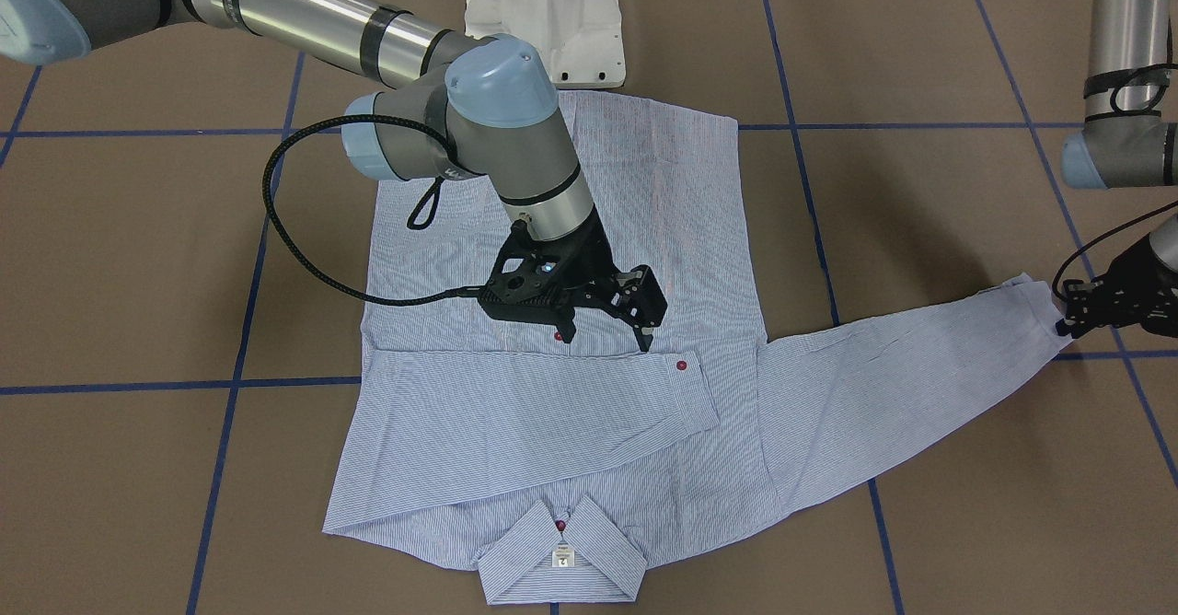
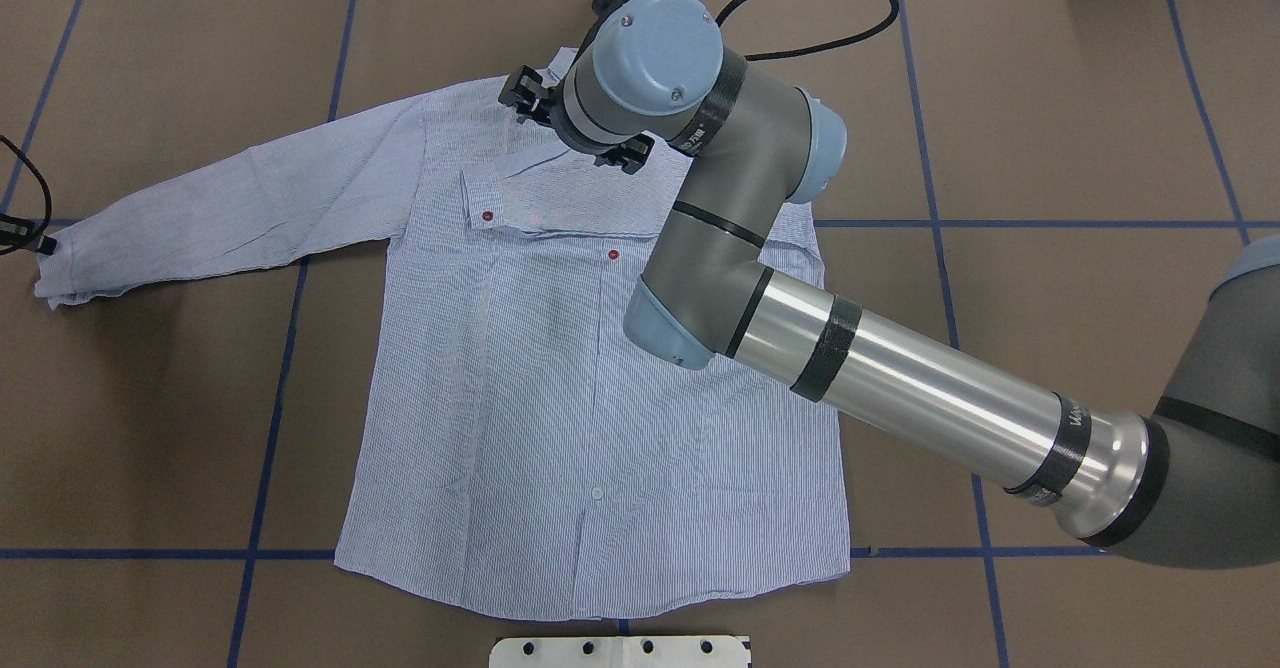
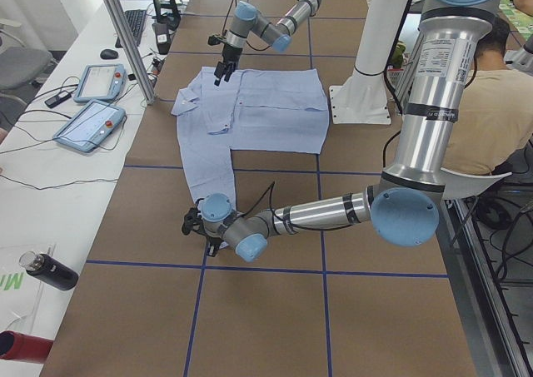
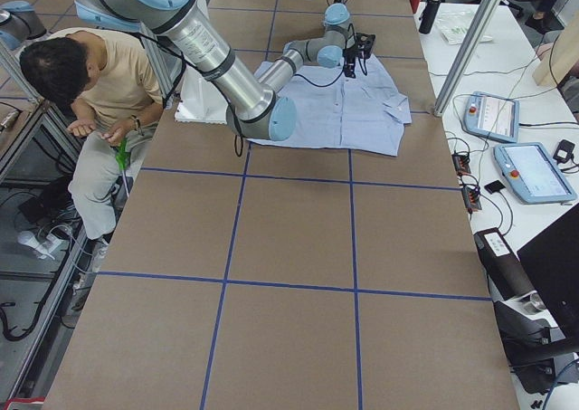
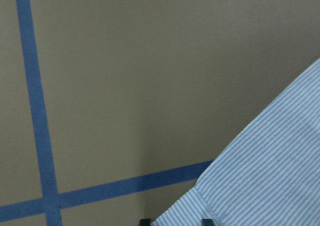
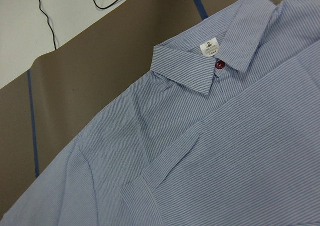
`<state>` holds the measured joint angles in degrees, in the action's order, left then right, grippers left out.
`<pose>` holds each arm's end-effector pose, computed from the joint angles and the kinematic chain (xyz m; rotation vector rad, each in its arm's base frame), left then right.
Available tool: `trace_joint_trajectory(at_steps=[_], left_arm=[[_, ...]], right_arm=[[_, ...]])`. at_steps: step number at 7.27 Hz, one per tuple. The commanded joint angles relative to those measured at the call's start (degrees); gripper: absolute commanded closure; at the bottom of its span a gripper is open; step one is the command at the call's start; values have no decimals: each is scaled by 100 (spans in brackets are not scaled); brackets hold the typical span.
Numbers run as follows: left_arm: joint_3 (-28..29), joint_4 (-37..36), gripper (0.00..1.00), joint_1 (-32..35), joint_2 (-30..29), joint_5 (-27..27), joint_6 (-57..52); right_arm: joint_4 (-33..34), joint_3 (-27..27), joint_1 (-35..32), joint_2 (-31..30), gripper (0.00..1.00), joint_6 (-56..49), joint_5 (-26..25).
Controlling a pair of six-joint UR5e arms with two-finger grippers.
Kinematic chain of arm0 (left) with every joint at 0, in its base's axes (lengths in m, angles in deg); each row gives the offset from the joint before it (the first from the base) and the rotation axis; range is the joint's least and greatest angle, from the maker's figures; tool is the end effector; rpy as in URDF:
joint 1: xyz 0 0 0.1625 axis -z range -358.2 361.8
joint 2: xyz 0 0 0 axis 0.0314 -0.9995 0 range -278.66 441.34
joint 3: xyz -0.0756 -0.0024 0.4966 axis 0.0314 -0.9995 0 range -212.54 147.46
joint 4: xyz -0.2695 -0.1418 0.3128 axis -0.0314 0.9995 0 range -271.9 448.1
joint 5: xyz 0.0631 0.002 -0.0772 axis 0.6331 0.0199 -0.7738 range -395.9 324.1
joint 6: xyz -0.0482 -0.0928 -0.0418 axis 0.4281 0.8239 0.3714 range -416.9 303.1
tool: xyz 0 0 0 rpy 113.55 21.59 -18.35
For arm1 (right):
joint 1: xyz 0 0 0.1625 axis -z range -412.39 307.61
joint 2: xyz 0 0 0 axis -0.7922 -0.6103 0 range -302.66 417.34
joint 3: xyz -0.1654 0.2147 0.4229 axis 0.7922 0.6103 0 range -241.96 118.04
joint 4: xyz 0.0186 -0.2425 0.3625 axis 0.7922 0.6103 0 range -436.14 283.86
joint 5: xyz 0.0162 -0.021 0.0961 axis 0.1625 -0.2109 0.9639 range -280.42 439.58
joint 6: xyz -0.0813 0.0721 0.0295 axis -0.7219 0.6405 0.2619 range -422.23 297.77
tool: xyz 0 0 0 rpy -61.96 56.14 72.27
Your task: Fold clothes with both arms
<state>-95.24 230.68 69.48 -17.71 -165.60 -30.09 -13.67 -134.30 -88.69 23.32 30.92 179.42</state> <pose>0.1730 -0.5829 0.8040 0.2433 0.8488 0.1343 -0.6453 -0.6155 0.1402 0.1832 -1.1561 0.5107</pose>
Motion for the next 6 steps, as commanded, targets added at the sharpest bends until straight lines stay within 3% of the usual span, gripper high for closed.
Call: trace_joint_trajectory(at_steps=[1, 4, 6], left_arm=[[-23, -2, 100, 0, 17, -160, -9], [-347, -38, 100, 17, 35, -1030, 0], [-959, -473, 100, 87, -61, -1530, 418]], right_arm=[[-7, -26, 0, -33, 1, 1, 0], [2, -367, -9, -287, 0, -16, 35], [-6, -1531, -139, -1363, 0, -121, 192]])
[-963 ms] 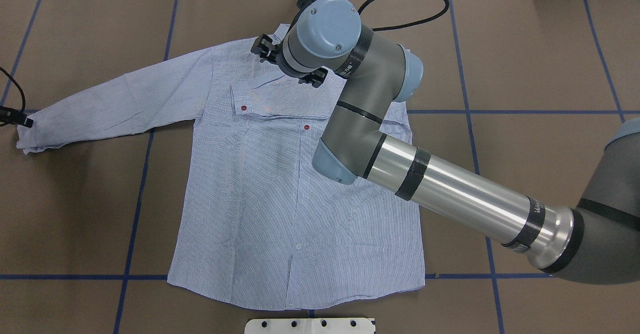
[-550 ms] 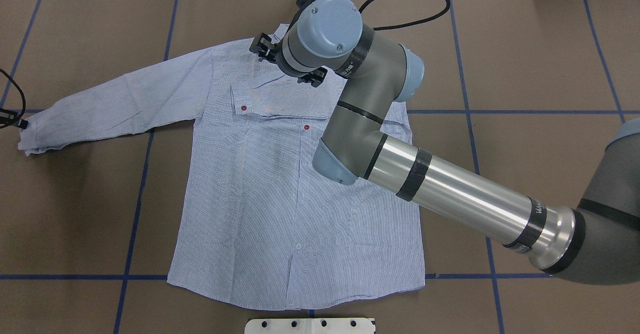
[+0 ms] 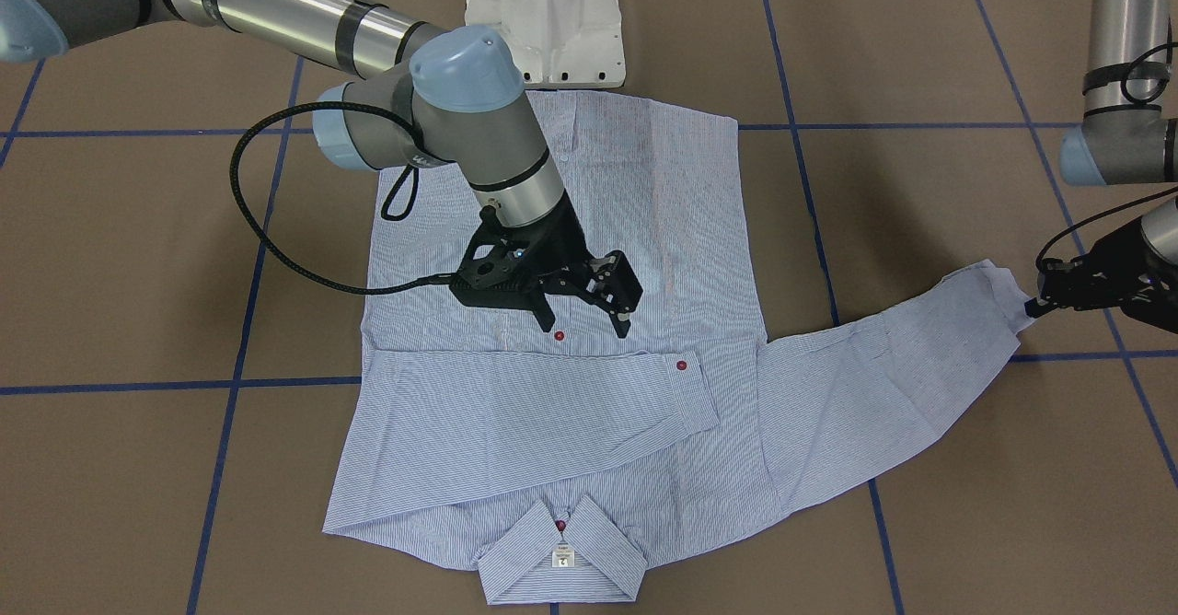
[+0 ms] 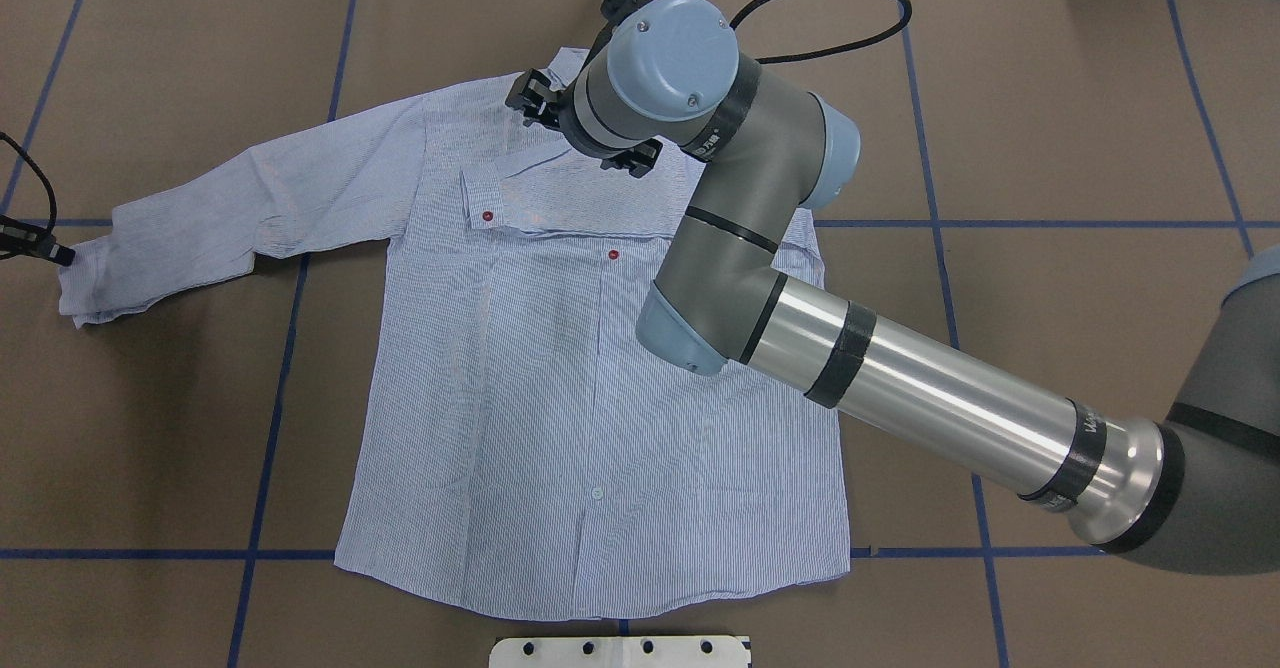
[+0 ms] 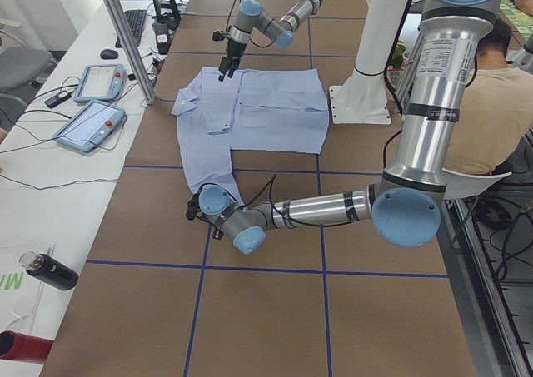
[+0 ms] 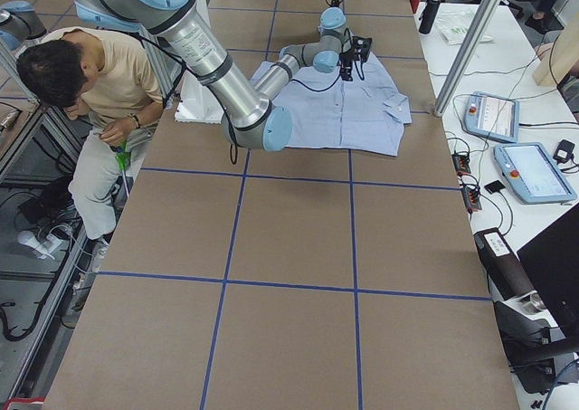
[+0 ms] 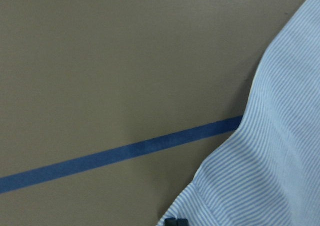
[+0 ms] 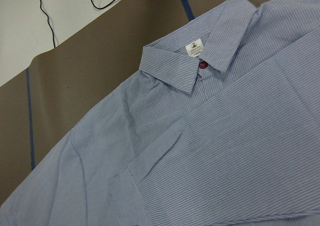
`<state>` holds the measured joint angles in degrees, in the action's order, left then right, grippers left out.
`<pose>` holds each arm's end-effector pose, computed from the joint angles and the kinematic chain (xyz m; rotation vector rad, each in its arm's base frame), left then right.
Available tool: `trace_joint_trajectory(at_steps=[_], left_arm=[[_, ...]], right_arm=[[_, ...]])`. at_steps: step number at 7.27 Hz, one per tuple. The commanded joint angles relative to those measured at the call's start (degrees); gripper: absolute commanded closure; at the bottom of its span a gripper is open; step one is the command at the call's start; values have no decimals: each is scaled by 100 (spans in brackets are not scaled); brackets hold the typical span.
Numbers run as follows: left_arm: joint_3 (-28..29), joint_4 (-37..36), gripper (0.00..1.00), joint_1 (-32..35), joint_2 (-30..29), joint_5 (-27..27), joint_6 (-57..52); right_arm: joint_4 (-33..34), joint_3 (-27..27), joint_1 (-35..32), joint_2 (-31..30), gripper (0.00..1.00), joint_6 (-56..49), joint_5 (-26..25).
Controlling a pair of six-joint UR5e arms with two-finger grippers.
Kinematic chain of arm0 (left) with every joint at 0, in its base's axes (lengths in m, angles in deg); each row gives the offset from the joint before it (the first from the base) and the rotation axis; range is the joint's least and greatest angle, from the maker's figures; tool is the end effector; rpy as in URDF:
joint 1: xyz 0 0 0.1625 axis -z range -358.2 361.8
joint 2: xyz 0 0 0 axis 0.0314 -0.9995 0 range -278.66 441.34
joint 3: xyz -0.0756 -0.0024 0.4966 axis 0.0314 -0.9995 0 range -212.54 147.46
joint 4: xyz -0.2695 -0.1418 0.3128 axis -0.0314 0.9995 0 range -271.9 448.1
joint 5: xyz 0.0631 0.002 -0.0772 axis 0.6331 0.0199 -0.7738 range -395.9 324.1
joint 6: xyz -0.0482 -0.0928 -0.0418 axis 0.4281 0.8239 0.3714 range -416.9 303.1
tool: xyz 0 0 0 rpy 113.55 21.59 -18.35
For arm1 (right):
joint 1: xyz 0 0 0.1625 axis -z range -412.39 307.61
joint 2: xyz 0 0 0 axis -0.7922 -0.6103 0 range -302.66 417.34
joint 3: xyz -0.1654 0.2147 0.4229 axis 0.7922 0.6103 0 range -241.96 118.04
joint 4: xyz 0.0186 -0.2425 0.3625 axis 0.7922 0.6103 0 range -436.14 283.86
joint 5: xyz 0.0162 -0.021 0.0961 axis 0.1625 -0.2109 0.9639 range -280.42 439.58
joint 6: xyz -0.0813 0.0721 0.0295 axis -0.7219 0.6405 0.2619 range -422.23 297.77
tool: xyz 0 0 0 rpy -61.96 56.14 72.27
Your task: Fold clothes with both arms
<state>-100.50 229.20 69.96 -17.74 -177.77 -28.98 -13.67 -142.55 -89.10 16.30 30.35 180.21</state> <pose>0.1839 -0.5789 0.7448 0.1948 1.0478 0.2052 -0.6063 -0.5923 0.1789 0.1881 -1.1772 0.4952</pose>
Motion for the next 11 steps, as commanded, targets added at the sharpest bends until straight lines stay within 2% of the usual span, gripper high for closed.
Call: trace_joint_trajectory(at_steps=[1, 2, 3, 4, 6, 7, 8, 9, 10, 11], left_arm=[[-1186, -998, 100, 48, -198, -324, 886], [-1951, -2223, 100, 40, -556, -324, 1118], [-2419, -3454, 100, 31, -1300, -324, 1651], [-2581, -3840, 100, -30, -1890, -341, 2604], [-2557, -3800, 100, -695, -2699, -272, 4416], [-2426, -3730, 100, -934, -3087, -254, 5112], [-1989, -3416, 100, -1249, -3622, 112, 5832], [-1376, -2752, 100, -1635, -4071, 577, 6492], [-630, -2049, 100, -1813, -4519, 764, 7003], [126, -1668, 100, -1998, -5002, 1062, 7235]], right_arm=[[3, -1087, -308, -1094, 0, -230, 445], [-15, -1256, -624, -1464, 0, -449, 988], [-15, -1397, -862, -1789, 0, -738, 1281], [-15, -1468, -1038, -2027, 0, -1072, 1370], [-15, -1468, -1311, -2511, 0, -1687, 1467], [-15, -1468, -1660, -2853, 0, -2195, 1799], [-6, -1451, -2255, -3282, 0, -3009, 2333], [3, -1390, -2792, -3643, 0, -3957, 2738], [12, -1267, -3146, -3821, 0, -4541, 2951], [12, -1136, -3262, -3884, 0, -4668, 3067]])
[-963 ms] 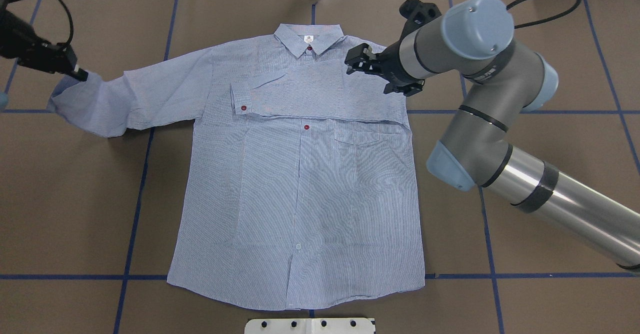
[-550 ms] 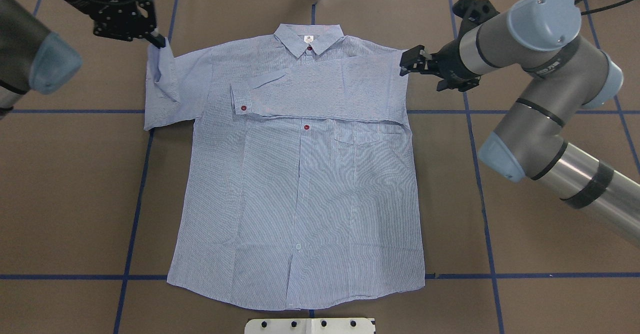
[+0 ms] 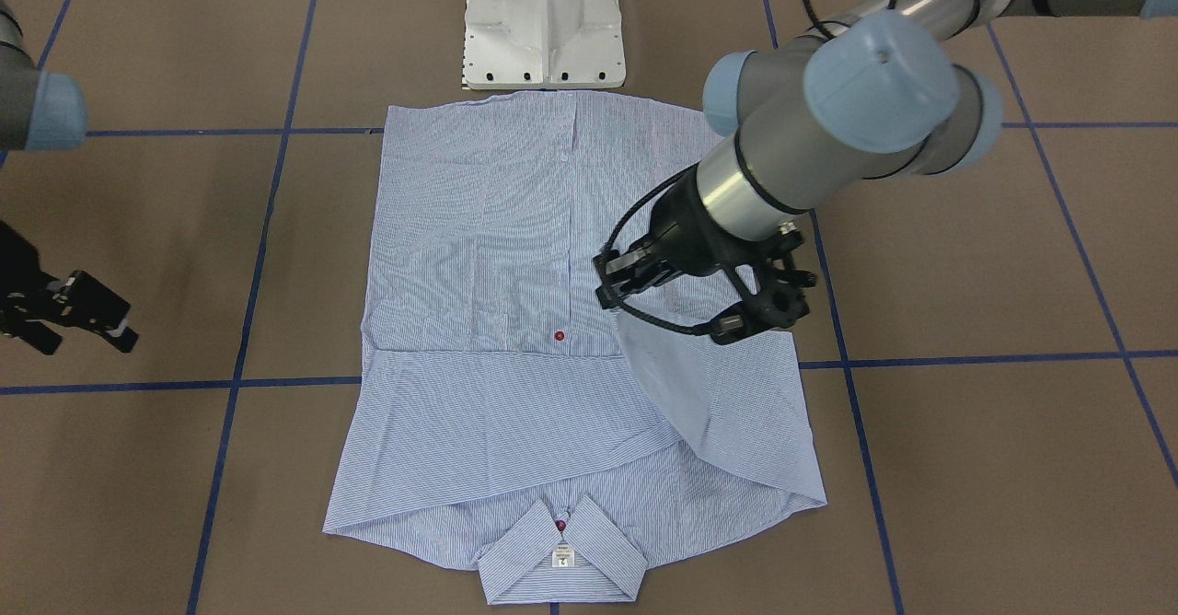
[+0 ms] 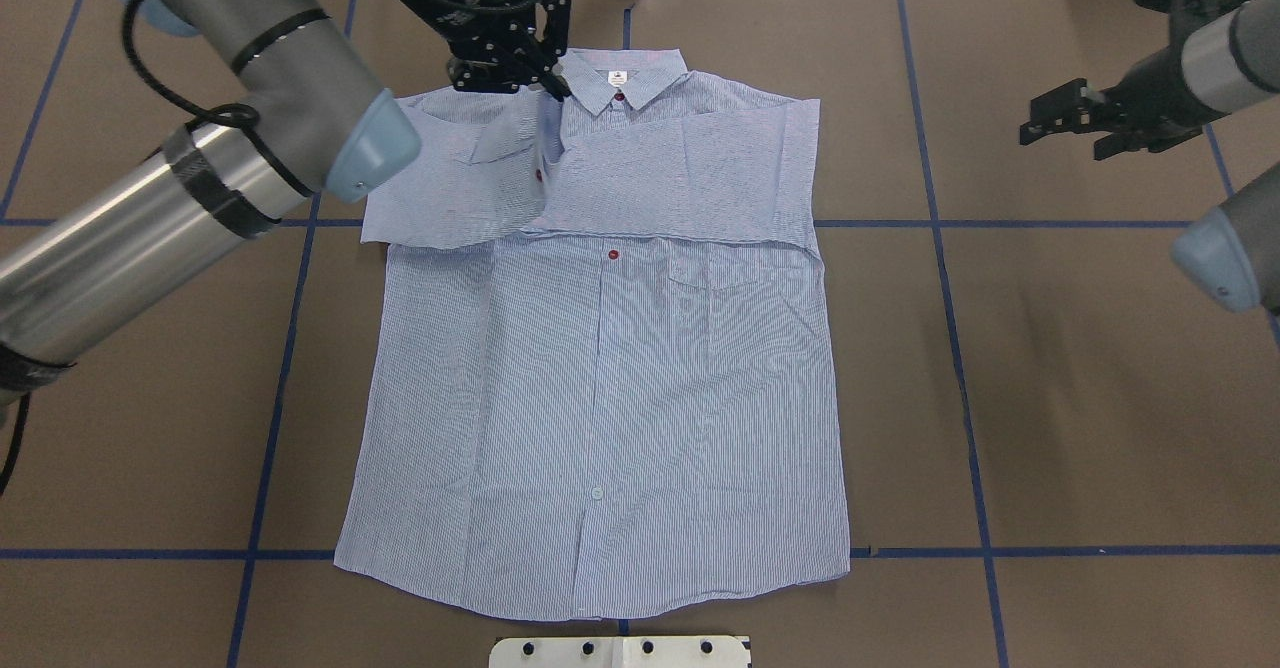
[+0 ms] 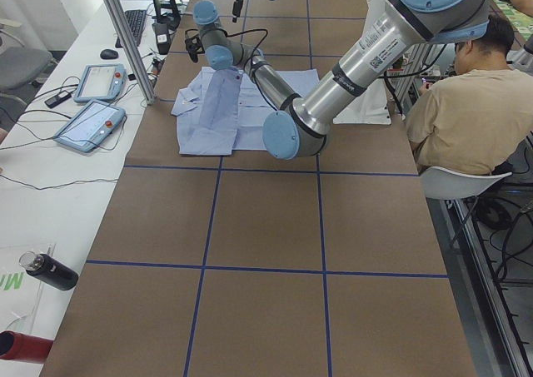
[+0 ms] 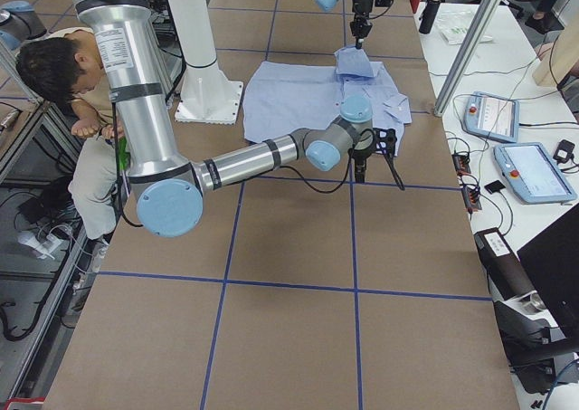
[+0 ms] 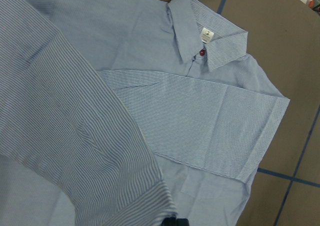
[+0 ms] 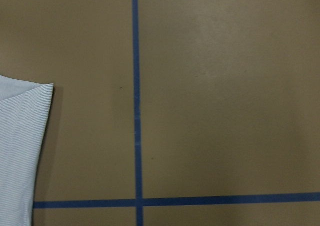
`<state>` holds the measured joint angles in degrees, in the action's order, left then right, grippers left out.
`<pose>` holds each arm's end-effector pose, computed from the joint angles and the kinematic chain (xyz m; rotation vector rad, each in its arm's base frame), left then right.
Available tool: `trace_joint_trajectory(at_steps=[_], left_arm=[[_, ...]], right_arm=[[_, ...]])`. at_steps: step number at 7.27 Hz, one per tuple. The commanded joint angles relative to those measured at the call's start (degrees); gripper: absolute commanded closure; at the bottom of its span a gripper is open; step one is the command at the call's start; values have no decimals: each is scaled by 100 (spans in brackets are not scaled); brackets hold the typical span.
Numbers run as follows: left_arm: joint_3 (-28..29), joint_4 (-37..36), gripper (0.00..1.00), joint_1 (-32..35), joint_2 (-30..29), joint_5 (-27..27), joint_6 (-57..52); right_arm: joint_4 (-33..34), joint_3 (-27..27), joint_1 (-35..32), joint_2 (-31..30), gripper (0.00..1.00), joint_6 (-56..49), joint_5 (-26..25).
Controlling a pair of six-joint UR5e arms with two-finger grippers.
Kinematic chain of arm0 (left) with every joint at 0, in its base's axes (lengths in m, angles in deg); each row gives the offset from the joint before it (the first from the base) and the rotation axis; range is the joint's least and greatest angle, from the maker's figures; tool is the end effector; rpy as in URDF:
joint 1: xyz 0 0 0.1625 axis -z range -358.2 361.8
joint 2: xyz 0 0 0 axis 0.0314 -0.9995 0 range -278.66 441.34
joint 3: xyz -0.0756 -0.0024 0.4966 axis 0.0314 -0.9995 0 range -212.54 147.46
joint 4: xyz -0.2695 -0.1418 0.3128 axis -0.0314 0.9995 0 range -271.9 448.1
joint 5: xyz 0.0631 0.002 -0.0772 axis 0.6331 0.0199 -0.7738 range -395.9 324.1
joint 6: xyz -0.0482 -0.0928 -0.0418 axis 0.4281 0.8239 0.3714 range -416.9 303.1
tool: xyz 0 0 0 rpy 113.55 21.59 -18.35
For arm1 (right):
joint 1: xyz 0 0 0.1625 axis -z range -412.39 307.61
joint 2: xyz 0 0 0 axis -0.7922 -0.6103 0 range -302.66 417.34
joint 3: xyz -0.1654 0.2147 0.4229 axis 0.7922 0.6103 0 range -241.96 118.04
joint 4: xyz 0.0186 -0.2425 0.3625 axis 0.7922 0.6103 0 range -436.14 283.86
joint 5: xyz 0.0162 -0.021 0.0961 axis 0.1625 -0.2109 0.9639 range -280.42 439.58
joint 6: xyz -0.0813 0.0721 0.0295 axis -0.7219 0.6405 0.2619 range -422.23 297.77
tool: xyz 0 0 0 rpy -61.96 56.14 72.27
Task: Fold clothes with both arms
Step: 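Fold the other sleeve across the shirt with the left gripper while the right gripper withdraws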
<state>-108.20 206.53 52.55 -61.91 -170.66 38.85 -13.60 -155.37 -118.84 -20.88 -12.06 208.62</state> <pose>0.4885 -0.6832 0.1407 -0.2087 1.2864 -0.3856 -0.1971 -0.6081 0.5421 0.1824 -0.9467 0.1746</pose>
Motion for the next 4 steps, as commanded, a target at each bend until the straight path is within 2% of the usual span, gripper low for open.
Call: trace_joint_trajectory(at_steps=[1, 3, 4], left_arm=[[1060, 802, 100, -458, -669, 859, 532], [1490, 1224, 100, -565, -765, 1047, 655], [1658, 1418, 100, -679, -844, 1414, 717]], right_arm=[[-5, 182, -280, -175, 0, -438, 227], [-5, 192, -289, -175, 0, -438, 218], [-5, 218, -280, -175, 0, -438, 218]])
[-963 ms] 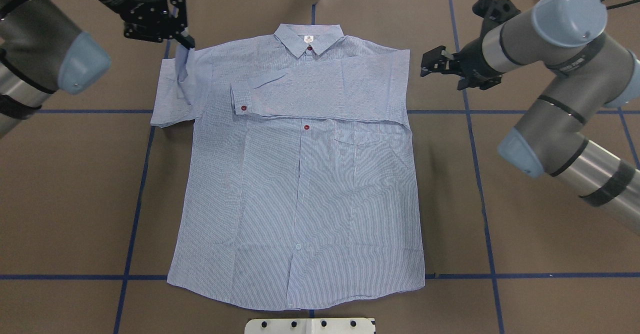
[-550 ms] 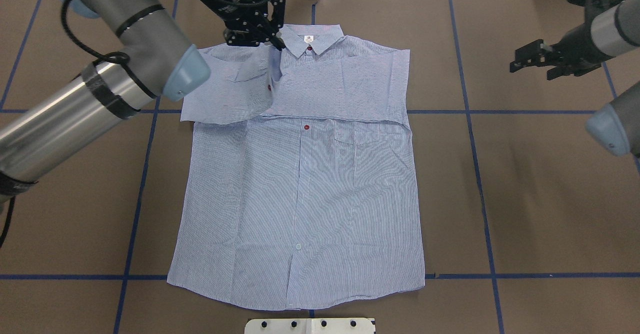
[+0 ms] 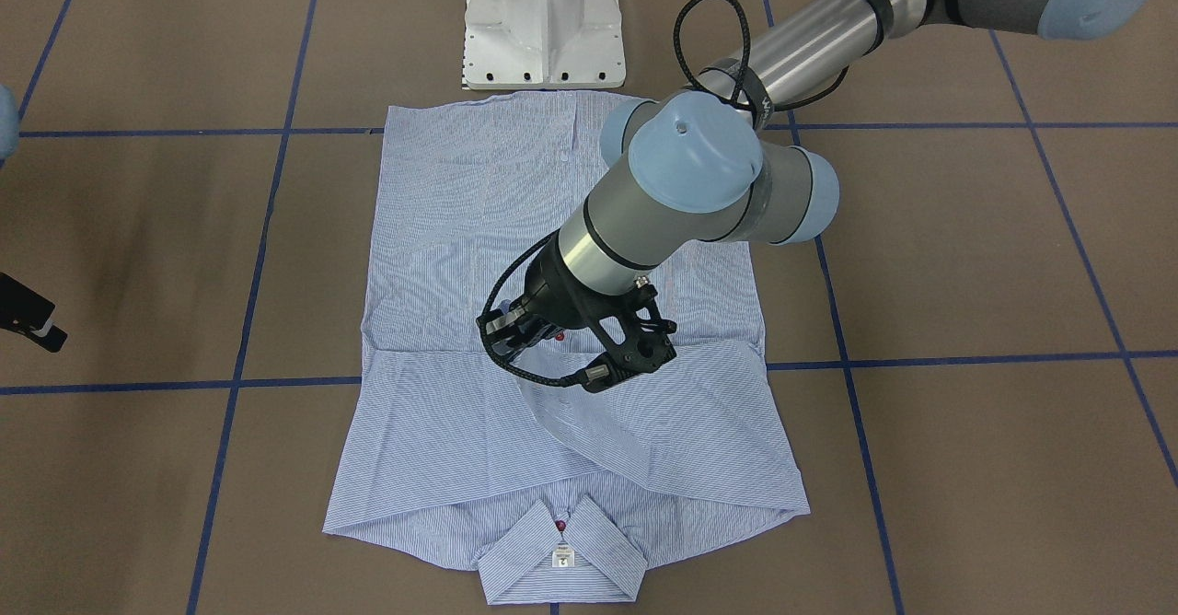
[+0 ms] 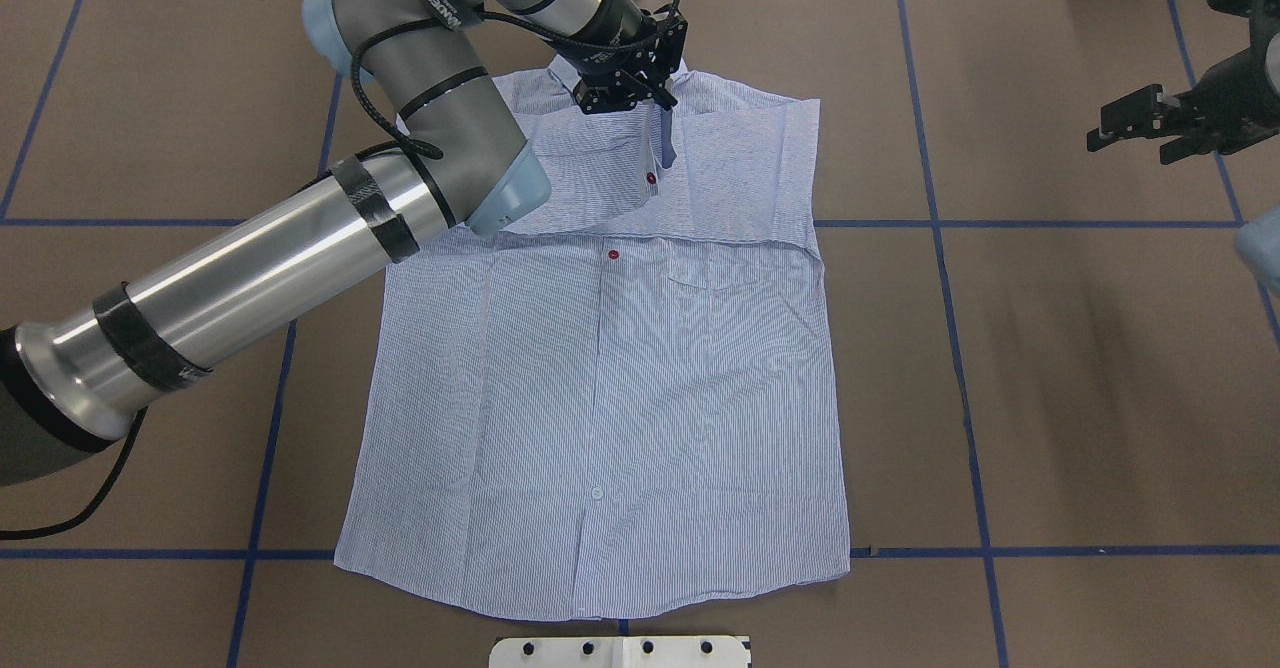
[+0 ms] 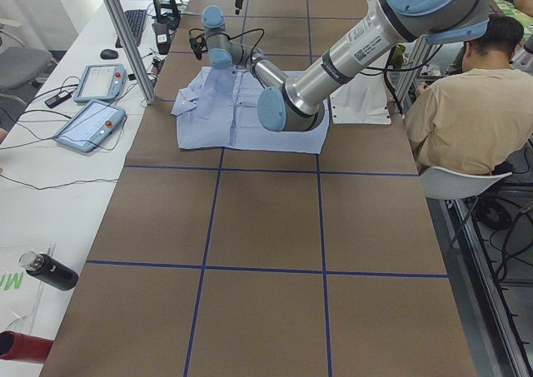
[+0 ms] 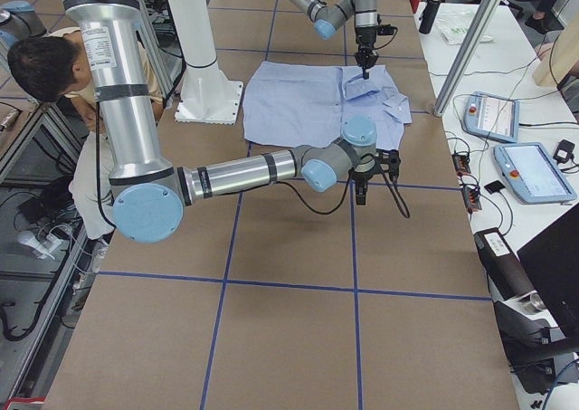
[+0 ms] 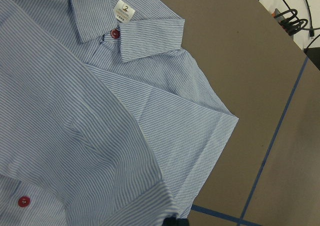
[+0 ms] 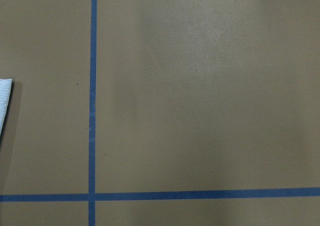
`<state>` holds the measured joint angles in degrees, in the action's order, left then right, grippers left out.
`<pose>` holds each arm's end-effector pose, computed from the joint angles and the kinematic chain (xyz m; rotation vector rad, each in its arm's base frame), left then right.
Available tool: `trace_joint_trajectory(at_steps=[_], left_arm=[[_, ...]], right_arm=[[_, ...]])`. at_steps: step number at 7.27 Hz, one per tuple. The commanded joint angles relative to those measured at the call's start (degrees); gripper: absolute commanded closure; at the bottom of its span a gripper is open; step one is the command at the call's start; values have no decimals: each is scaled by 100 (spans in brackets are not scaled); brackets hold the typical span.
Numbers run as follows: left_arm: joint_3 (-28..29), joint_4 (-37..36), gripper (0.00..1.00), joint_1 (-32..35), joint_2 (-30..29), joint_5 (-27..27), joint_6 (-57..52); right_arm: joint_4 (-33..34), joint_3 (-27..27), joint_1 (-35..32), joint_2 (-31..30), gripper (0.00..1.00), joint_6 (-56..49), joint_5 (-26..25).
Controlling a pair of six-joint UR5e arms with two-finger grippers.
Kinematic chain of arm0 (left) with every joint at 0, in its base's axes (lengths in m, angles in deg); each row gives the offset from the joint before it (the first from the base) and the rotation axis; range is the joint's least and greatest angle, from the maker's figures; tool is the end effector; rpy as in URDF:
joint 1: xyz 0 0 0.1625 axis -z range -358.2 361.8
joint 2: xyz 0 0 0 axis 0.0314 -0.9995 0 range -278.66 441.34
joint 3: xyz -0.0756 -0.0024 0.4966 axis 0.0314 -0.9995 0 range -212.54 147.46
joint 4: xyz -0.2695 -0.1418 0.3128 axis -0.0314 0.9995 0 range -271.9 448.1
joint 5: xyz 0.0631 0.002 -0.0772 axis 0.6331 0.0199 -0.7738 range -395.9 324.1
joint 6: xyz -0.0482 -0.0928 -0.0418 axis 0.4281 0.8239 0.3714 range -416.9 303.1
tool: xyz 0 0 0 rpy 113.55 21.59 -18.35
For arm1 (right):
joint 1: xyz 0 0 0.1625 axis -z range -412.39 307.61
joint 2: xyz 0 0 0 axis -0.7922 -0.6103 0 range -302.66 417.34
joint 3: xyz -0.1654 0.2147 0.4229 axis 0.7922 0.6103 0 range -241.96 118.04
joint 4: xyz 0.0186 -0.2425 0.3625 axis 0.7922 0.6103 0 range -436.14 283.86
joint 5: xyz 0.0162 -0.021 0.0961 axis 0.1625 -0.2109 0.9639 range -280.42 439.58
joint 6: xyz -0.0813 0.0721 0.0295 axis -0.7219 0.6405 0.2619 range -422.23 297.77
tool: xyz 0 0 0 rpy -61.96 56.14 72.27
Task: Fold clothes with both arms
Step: 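Fold the other sleeve across the shirt with the left gripper while the right gripper withdraws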
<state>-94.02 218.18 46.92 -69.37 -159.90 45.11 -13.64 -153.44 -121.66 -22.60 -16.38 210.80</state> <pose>0.5917 -0.6938 0.1202 -0.1427 1.3228 -0.4742 -0.1663 -0.6061 0.5769 0.1650 -0.9336 0.1601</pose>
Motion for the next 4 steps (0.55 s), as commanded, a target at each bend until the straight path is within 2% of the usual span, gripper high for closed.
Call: trace_joint_trajectory(at_steps=[1, 3, 4], left_arm=[[407, 298, 100, -170, -212, 471, 152], [531, 553, 100, -319, -248, 586, 328], [601, 632, 96, -450, -309, 926, 346]], right_arm=[[0, 25, 2, 5, 0, -6, -9], [9, 33, 2, -12, 0, 3, -9], [9, 51, -7, -21, 0, 3, -17]])
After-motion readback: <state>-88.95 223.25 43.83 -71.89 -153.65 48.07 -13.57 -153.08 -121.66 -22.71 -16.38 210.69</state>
